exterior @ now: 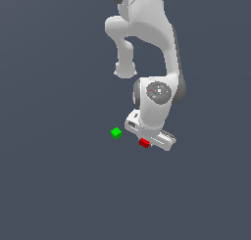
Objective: Stack the red cube on top of the green cube.
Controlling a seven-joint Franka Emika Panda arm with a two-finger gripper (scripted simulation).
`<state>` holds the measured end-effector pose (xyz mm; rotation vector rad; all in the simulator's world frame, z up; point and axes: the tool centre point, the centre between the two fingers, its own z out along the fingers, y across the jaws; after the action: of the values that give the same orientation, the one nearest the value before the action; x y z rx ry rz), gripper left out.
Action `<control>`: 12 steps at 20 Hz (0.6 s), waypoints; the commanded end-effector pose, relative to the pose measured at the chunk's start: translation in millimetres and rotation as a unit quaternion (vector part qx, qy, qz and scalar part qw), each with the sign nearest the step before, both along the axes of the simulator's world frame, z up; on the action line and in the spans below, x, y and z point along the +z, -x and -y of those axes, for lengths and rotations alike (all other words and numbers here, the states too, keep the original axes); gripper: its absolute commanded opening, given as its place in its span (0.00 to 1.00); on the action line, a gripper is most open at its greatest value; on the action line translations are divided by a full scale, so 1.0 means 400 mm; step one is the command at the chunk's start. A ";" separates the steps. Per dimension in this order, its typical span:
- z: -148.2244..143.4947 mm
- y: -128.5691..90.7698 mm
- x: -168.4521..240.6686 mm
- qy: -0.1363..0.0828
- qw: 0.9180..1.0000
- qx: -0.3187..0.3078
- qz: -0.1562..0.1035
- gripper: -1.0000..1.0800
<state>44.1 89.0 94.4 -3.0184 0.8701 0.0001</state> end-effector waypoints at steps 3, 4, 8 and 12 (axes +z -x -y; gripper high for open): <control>0.089 0.057 -0.021 0.000 1.000 0.000 0.000 0.00; 0.110 0.069 -0.027 0.000 1.000 0.000 0.000 0.00; 0.188 0.117 -0.047 0.000 1.000 0.000 0.000 0.00; 0.256 0.158 -0.064 0.000 1.000 0.000 0.000 0.00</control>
<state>-12.7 -3.4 71.0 -3.0183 0.8725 0.0010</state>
